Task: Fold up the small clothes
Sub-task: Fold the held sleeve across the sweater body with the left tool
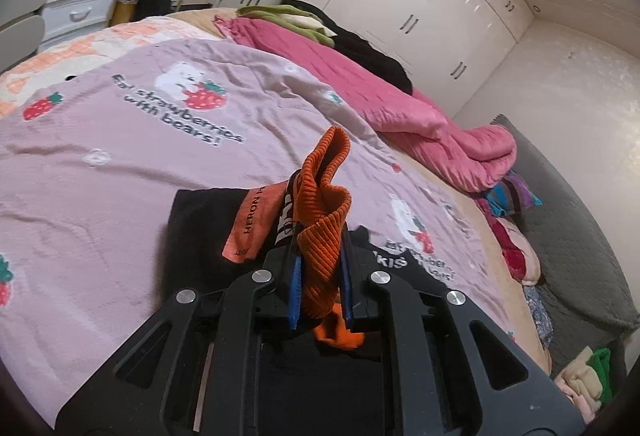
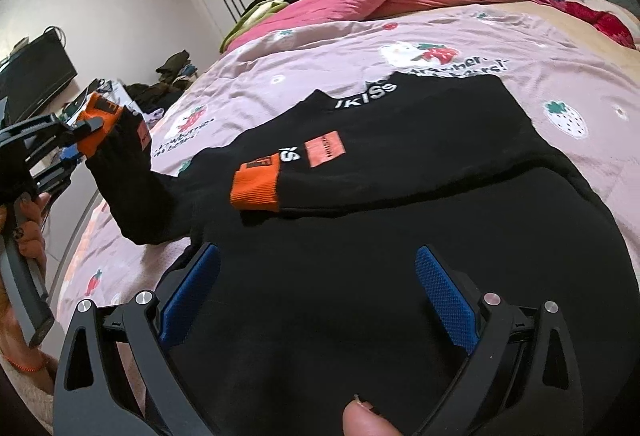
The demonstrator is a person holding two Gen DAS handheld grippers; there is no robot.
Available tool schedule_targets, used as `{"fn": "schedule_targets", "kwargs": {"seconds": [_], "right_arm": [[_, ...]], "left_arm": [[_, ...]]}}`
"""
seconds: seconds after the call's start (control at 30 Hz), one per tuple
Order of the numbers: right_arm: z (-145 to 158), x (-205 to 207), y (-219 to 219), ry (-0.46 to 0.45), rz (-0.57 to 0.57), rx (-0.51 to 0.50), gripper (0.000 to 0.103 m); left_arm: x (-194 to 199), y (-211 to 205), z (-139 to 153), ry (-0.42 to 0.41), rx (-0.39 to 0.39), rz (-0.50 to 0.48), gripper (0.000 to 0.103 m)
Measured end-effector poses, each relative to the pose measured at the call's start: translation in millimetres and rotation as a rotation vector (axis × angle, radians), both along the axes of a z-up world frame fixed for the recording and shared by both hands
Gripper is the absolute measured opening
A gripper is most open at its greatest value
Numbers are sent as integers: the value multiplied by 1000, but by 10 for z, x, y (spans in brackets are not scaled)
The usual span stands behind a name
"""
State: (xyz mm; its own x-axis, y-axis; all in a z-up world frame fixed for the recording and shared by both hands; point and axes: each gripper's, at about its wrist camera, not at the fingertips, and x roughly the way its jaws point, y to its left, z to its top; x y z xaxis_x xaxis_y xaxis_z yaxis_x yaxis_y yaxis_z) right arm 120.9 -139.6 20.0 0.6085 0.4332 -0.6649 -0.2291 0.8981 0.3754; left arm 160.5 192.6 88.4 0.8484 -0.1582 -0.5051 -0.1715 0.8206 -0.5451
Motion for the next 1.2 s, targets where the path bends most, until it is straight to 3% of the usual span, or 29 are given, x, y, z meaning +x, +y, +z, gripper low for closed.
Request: {"fn": "schedule_targets", "kwargs": {"seconds": [0.57,1.07,1.2], "right_arm": [[-20,8,-827,32,-210,66,98],[-206,71,-1431,80,-375,93,98],[-262,98,-1465,98,-381,86,98]], "left_arm": [[405,-1050,-71,-3,44,-217,8],[608,-1831,-640,157,128,-430,9],[677,-1938,-846,222,111,-478,17]]}}
